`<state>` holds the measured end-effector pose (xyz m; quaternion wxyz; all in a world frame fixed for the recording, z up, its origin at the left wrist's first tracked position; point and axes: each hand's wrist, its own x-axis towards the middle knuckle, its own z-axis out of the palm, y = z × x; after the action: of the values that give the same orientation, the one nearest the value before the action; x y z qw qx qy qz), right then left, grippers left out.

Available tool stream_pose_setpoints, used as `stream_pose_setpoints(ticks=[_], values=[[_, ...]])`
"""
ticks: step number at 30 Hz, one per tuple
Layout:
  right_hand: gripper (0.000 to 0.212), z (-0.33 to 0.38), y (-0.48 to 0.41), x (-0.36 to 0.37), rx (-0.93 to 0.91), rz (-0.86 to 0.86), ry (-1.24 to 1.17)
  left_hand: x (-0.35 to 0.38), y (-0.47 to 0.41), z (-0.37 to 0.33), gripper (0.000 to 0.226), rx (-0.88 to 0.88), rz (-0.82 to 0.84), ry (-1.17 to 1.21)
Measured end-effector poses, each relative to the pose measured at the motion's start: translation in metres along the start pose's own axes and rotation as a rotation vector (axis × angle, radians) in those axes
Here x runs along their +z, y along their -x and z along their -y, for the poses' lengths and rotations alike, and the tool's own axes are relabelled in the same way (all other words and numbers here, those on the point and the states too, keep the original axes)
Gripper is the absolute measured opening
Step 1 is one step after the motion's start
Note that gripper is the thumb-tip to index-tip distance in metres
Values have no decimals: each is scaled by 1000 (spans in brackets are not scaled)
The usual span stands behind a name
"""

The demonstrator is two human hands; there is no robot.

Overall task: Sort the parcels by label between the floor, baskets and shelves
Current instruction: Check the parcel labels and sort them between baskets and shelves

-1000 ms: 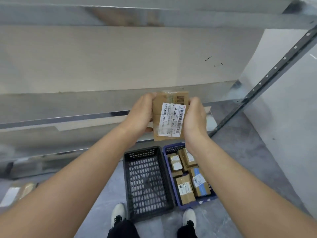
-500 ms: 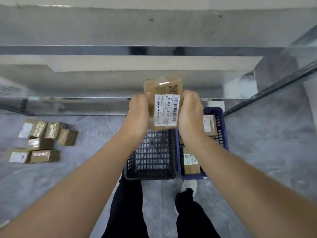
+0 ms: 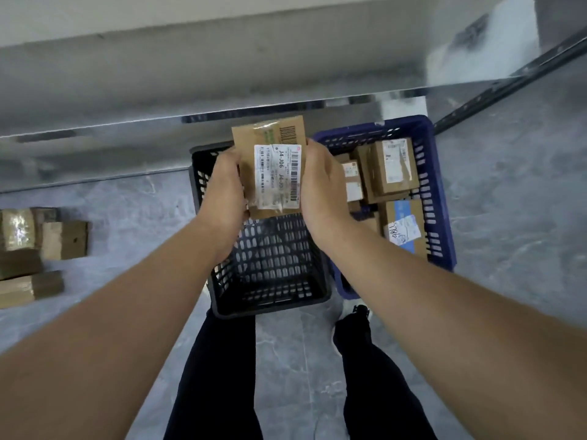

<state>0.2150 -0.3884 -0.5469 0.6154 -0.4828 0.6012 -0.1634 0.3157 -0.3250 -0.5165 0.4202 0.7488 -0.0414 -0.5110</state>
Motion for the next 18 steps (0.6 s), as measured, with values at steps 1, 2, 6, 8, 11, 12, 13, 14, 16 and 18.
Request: stream_pose_setpoints(ticks=[1,2,6,8,11,12,13,14,16,18], values=[[49,-12,-7,2,18,-3,0,2,-11,9,52,-10,-2,-6],[48,-24,-13,4,35,6,-1,4,-21,17,53,-23,-2,-5],[71,-63,-41,16,148,21,3,14,-57,46,62,-93,-24,0],[76,-81,-58,19,168,-8,-1,20,-75,60,54,-134,-60,24],[77,-107,-82,25,196,-41,18,26,-106,83,49,-193,-86,46],[72,-116,-89,28,196,-36,34,28,-114,90,50,-200,-78,43],[64,-124,-96,31,195,-30,49,30,-123,97,51,-203,-75,36],[56,-131,-102,34,203,-27,61,32,-131,103,51,-203,-73,33],[55,-141,-116,40,222,-19,55,36,-147,112,51,-201,-69,41],[55,-152,-129,44,217,0,46,39,-162,123,53,-213,-54,70]])
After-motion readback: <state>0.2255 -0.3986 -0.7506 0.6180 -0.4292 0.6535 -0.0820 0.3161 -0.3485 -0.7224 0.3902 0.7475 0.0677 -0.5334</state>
